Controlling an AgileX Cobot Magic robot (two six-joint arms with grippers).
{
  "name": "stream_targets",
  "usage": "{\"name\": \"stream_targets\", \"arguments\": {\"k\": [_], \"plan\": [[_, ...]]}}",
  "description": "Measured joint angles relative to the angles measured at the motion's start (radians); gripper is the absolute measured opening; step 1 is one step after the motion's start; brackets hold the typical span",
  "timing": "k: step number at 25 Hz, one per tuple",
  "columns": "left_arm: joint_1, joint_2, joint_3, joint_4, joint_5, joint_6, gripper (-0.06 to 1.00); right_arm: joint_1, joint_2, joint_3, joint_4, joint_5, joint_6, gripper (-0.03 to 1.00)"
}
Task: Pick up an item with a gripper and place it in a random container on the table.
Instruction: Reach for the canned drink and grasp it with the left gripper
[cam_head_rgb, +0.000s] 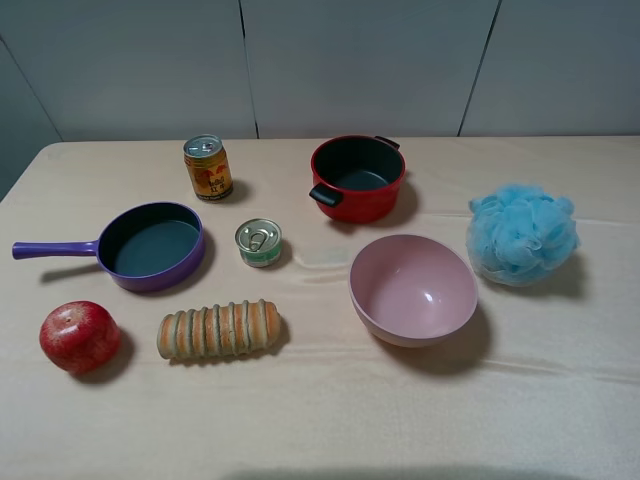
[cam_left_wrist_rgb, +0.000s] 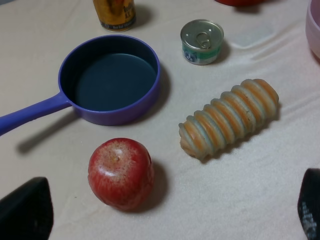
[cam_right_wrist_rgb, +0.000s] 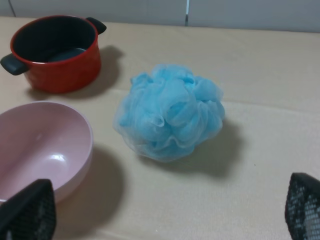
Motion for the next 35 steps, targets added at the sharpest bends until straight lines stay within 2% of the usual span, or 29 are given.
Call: {"name": "stream_targets", "arguments": {"k": [35], "plan": [[0.000, 0.000, 0.000, 0.000, 0.000, 0.000, 0.99, 0.000, 0.000, 0.000, 0.000, 0.000, 0.000, 0.69]]}}
